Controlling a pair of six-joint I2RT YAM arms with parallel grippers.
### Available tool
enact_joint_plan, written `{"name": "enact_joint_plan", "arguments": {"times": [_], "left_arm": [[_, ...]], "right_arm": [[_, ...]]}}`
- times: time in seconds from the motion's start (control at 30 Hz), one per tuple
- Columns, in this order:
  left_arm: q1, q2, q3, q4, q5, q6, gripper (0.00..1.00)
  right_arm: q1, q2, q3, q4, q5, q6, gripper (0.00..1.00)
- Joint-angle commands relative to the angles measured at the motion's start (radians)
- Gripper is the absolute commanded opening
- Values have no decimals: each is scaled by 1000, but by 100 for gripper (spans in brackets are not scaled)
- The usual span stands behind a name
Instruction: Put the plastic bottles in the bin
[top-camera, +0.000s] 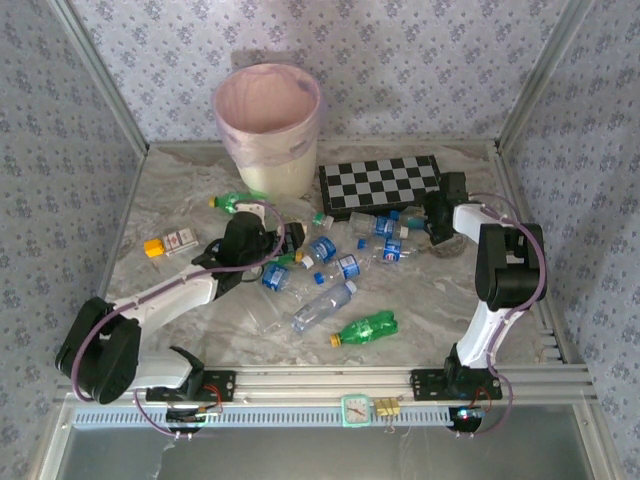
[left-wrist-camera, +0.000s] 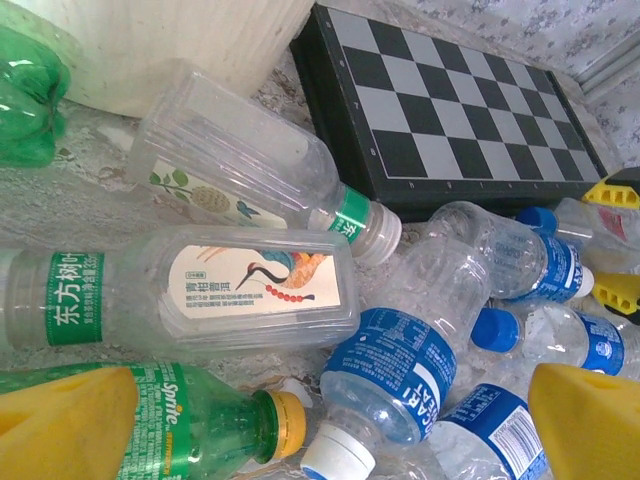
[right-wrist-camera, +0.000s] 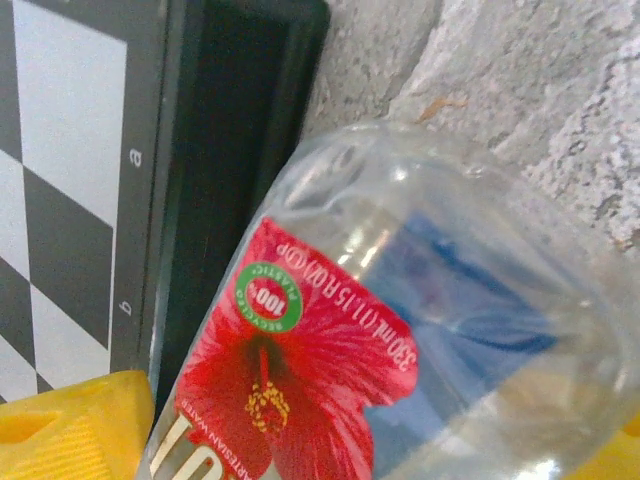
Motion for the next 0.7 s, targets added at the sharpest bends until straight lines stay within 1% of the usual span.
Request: {"name": "enact_joint_plan", "arguments": {"times": [0.0, 0.33, 0.37, 0.5, 0.67], "left_arm": [[-7, -48, 12, 1, -29, 25, 100], [-8, -74, 19, -17, -38, 30, 100], [-8, -78, 18, -20, -40, 29, 100], [-9, -97, 11, -28, -53, 27, 100], [-9, -111, 10, -37, -63, 27, 100]], "right_arm": [[-12, 6, -26, 16, 49, 62, 89], [-55, 77, 0, 29, 23, 94, 89], [-56, 81, 3, 27, 25, 93, 88], [-59, 93, 6, 43, 24, 94, 77], [-66, 109, 2, 40, 19, 95, 74]]}}
